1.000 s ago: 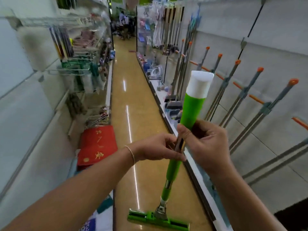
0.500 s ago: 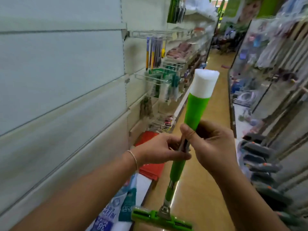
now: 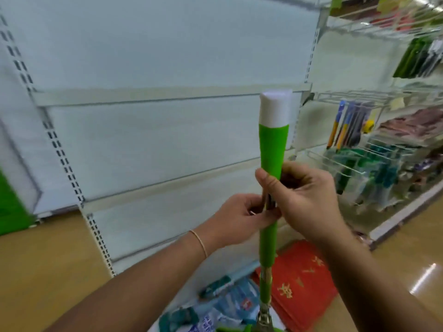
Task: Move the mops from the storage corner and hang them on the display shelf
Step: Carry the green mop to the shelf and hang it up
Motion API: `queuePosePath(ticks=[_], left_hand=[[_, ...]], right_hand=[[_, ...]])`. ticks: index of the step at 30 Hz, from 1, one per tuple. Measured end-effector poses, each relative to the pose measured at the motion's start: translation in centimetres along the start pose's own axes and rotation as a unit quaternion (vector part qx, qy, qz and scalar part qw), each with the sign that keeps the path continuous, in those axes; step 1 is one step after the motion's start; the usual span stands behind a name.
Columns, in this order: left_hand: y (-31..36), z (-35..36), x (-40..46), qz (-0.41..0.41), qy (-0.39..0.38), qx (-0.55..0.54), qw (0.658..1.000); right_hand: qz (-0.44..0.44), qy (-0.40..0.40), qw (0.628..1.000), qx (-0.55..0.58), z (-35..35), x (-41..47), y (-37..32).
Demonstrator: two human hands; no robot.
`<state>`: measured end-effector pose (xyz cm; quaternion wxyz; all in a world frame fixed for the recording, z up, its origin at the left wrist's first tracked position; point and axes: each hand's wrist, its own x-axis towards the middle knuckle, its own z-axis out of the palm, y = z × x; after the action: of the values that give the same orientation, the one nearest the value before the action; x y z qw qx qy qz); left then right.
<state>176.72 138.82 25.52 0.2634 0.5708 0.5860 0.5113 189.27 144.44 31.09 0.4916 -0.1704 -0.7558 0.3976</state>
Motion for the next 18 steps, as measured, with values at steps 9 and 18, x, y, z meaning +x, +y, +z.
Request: queuePosePath(ticks=[9, 18], left_hand=[[3.7, -9.7, -2.9, -0.074, 0.163, 0.073, 0.981], [8.6, -17.2, -5.3, -0.042, 0.244, 0.112, 0.962]], right_hand=[[0.005, -0.074, 0.995, 0.061, 8.5, 4.8, -5.5], [-0.018, -0.105, 0.993, 0.047, 13.3, 8.5, -10.9]])
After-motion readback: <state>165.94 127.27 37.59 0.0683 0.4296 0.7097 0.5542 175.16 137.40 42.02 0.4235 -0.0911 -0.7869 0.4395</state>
